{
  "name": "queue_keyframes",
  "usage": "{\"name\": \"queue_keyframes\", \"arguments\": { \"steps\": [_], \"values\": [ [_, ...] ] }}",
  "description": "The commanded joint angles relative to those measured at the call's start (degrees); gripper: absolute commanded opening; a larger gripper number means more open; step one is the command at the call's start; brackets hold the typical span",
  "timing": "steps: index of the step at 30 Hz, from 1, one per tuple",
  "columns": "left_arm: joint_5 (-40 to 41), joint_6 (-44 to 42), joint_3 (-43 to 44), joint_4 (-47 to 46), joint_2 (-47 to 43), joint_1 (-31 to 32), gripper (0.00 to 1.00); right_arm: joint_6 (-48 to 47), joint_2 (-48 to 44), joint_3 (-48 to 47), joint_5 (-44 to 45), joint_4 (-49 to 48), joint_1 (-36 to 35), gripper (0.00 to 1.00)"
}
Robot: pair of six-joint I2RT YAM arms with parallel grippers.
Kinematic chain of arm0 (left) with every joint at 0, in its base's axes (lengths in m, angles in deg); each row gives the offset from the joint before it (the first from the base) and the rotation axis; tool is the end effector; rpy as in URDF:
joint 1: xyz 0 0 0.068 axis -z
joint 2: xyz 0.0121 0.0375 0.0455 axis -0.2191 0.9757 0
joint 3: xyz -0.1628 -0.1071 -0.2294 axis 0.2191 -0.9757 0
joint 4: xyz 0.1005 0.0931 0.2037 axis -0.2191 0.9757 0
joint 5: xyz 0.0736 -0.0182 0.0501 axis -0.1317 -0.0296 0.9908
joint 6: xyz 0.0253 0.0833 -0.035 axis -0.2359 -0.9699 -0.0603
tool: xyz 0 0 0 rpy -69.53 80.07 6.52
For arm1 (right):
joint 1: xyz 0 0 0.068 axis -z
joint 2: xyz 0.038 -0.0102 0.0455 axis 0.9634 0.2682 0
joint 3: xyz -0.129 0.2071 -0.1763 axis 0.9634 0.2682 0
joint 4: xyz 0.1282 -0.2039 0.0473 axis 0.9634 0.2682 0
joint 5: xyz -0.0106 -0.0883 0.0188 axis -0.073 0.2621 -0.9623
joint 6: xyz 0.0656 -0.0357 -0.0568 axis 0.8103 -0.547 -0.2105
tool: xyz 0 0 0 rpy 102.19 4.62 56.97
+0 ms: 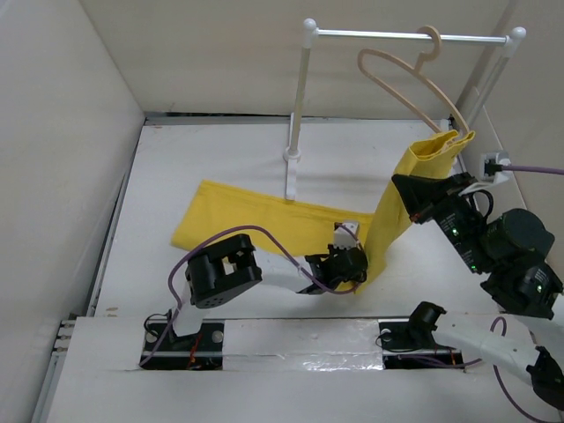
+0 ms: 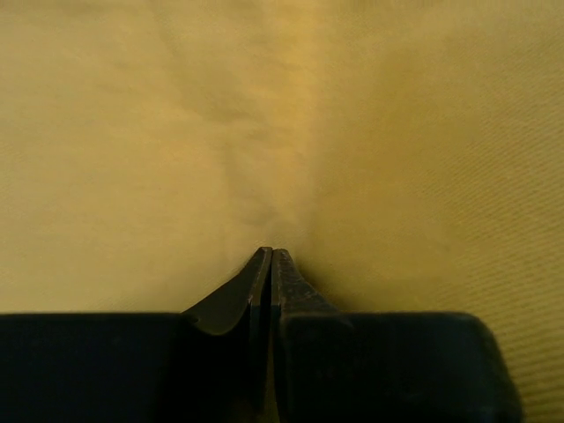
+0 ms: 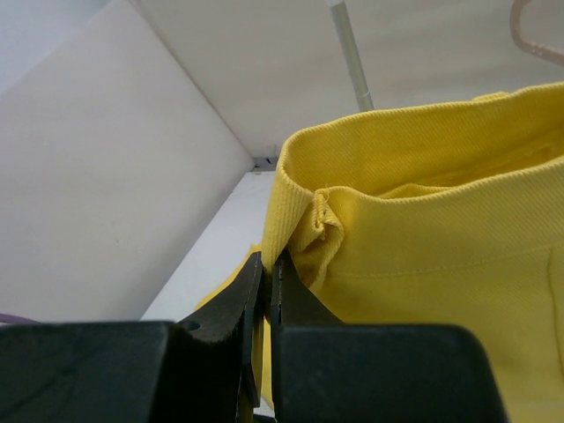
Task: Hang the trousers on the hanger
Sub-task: Fold the trousers at the center of the board.
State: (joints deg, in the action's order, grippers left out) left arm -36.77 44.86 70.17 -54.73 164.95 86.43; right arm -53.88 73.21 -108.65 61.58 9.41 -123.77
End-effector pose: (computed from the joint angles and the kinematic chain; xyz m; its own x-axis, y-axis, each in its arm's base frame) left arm 0.1640 -0.4273 0.1674 -0.6532 -0.1025 -0.7502 0.4009 0.7937 -0.4575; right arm 0.0856 0.0505 0.4861 -0.0582 0.4465 -0.8929 -0.4700 0.7768 0.4191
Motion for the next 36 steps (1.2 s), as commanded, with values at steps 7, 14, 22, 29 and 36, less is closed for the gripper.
{"name": "queue_keyframes", "arguments": {
  "steps": [7,14,22,29,36],
  "values": [
    [1.0,-4.0,-10.4,5.2,-22.4,-6.0,0.61,-2.0,12.9,-5.2,-5.4,-12.1,-0.6,0.00],
    [-0.9,-7.1,-17.3,13.2,-59.2,-24.7,0.62,-1.5,24.2,-8.3,-8.5,-17.0,-1.8,0.00],
    [-9.6,-14.4,-2.7,26.8,-72.6,-46.0,0.60,-1.8,49.7,-24.6,-8.7,-21.4,-8.8,0.00],
    [-5.8,-15.6,2.7,31.6,-76.5,-46.6,0.59,2.1,75.1,-37.3,-15.7,-26.9,-13.8,0.48],
    [-3.8,-15.1,1.1,32.2,-77.7,-46.6,0.60,1.6,77.0,-31.0,-23.8,-26.3,-13.7,0.91]
  ]
}}
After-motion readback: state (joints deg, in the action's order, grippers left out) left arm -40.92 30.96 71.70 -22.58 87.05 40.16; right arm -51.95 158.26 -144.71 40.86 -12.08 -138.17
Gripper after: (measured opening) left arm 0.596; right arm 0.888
